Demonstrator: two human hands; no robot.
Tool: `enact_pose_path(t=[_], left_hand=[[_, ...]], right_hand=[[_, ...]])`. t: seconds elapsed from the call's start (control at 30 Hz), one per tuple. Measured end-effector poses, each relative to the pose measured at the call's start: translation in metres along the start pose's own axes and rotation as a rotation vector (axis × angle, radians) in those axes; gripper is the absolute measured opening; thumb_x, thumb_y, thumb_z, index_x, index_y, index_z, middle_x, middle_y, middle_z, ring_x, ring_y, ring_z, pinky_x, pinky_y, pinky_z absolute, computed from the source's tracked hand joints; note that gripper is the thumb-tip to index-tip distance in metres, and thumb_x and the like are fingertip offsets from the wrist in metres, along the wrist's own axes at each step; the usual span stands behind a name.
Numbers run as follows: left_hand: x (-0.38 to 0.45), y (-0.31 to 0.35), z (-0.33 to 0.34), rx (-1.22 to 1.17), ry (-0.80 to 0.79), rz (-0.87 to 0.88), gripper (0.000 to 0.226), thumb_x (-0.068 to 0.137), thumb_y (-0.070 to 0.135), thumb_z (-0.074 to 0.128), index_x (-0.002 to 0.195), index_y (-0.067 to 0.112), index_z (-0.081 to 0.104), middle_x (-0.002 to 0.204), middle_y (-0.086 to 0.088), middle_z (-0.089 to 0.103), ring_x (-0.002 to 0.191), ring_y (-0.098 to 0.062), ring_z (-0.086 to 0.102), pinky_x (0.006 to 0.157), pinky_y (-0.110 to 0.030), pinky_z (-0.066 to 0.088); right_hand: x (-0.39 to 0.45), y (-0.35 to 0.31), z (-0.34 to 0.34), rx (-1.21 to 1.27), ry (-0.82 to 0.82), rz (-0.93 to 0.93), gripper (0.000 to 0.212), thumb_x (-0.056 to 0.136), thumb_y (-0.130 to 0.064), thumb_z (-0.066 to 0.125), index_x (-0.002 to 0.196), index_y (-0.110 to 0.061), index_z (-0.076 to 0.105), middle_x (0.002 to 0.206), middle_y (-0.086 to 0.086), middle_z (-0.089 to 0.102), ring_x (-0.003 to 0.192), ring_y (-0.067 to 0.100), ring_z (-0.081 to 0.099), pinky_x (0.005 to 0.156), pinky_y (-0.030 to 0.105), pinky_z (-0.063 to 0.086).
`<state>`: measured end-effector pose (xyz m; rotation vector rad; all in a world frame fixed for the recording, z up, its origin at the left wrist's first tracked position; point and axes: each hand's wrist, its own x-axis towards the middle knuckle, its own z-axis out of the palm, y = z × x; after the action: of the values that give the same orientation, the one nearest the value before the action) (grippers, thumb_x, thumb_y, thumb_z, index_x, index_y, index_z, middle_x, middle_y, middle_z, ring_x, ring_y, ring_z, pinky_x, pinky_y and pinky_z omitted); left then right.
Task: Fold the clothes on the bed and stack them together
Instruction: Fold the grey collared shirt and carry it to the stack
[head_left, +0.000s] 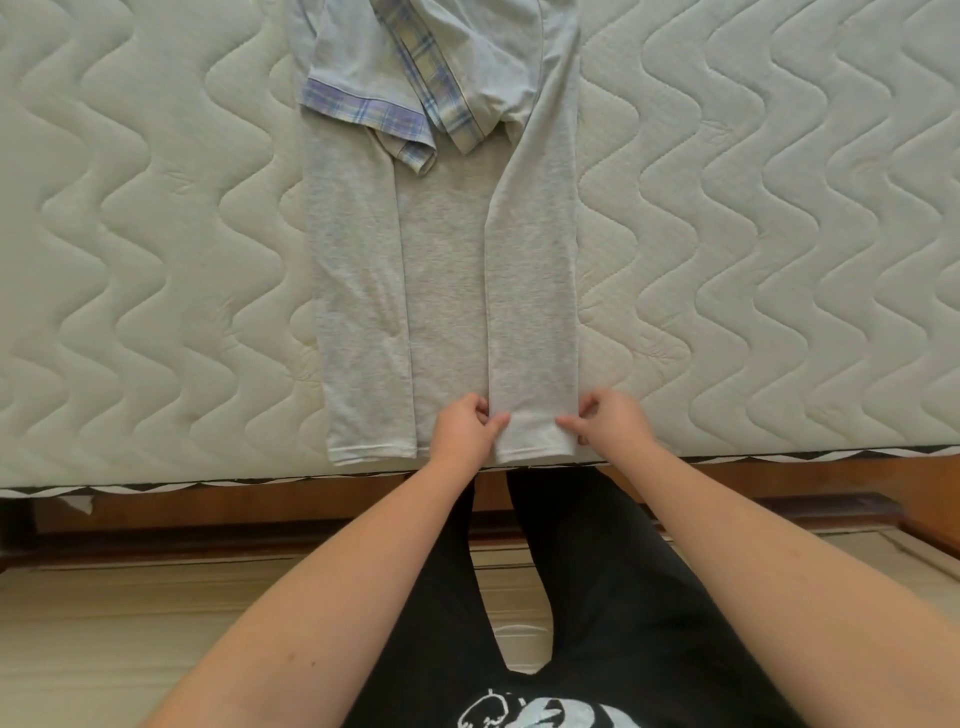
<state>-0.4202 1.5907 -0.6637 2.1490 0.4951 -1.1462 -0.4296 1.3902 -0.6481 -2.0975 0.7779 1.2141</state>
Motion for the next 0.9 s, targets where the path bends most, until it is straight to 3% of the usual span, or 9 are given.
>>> enact_pose_path(t=[0.23, 0.37, 0.47, 0.57, 0.67, 0.77, 0.9], left_hand=[[-0.002, 0.001, -0.007, 0.241, -0.011, 0.026, 0.029, 0.085, 0.035, 0.073, 0.078, 0.023, 0.048, 0.077, 0.004, 0.057, 0.077, -0.019, 0.059, 0.067, -0.033, 0.046], [0.012, 0.022, -0.026, 0.094, 0.113, 0.155, 0.022, 0.093, 0.04, 0.062, 0.097, 0.019, 0.056, 0.08, 0.009, 0.055, 0.077, -0.012, 0.055, 0.066, -0.026, 0.039], [0.038, 0.056, -0.052, -0.025, 0.214, 0.255, 0.028, 0.097, 0.031, 0.058, 0.119, 0.013, 0.059, 0.097, 0.003, 0.06, 0.083, -0.011, 0.054, 0.075, -0.024, 0.04], [0.071, 0.1, -0.082, -0.125, 0.269, 0.294, 0.035, 0.098, 0.027, 0.057, 0.127, 0.008, 0.057, 0.107, -0.004, 0.062, 0.092, -0.015, 0.058, 0.084, -0.026, 0.044], [0.101, 0.141, -0.106, -0.238, 0.225, 0.256, 0.042, 0.099, 0.03, 0.056, 0.133, 0.006, 0.053, 0.118, -0.004, 0.063, 0.102, -0.014, 0.058, 0.092, -0.026, 0.044], [0.126, 0.18, -0.12, -0.359, 0.13, 0.153, 0.047, 0.099, 0.035, 0.055, 0.134, 0.004, 0.053, 0.127, -0.01, 0.062, 0.115, -0.023, 0.06, 0.1, -0.035, 0.048], [0.144, 0.214, -0.131, -0.499, -0.092, -0.053, 0.049, 0.094, 0.048, 0.06, 0.109, 0.001, 0.064, 0.107, -0.014, 0.07, 0.091, -0.028, 0.069, 0.079, -0.039, 0.059]], right_hand=[[-0.002, -0.002, -0.002, -0.116, 0.015, -0.011, 0.024, 0.084, -0.037, 0.074, 0.095, -0.025, 0.056, 0.093, -0.002, 0.063, 0.085, 0.016, 0.061, 0.078, 0.037, 0.054], [0.009, -0.022, -0.019, 0.065, 0.198, -0.101, 0.027, 0.09, -0.043, 0.065, 0.104, -0.022, 0.057, 0.087, -0.011, 0.059, 0.076, 0.006, 0.054, 0.06, 0.024, 0.039], [0.024, -0.047, -0.036, 0.211, 0.264, -0.186, 0.039, 0.091, -0.034, 0.066, 0.123, -0.016, 0.055, 0.098, -0.006, 0.061, 0.091, 0.014, 0.06, 0.078, 0.03, 0.048], [0.042, -0.076, -0.057, 0.292, 0.295, -0.212, 0.052, 0.09, -0.029, 0.068, 0.135, -0.011, 0.048, 0.109, -0.001, 0.06, 0.102, 0.019, 0.061, 0.094, 0.034, 0.047], [0.062, -0.102, -0.075, 0.334, 0.305, -0.231, 0.055, 0.091, -0.029, 0.067, 0.138, -0.011, 0.045, 0.105, -0.004, 0.059, 0.104, 0.018, 0.06, 0.094, 0.032, 0.045], [0.081, -0.125, -0.088, 0.406, 0.307, -0.237, 0.053, 0.092, -0.028, 0.066, 0.138, -0.013, 0.045, 0.11, -0.003, 0.063, 0.1, 0.014, 0.06, 0.087, 0.027, 0.042], [0.101, -0.15, -0.102, 0.524, 0.34, -0.24, 0.045, 0.091, -0.027, 0.066, 0.131, -0.014, 0.05, 0.113, -0.002, 0.065, 0.097, 0.013, 0.061, 0.086, 0.029, 0.047]])
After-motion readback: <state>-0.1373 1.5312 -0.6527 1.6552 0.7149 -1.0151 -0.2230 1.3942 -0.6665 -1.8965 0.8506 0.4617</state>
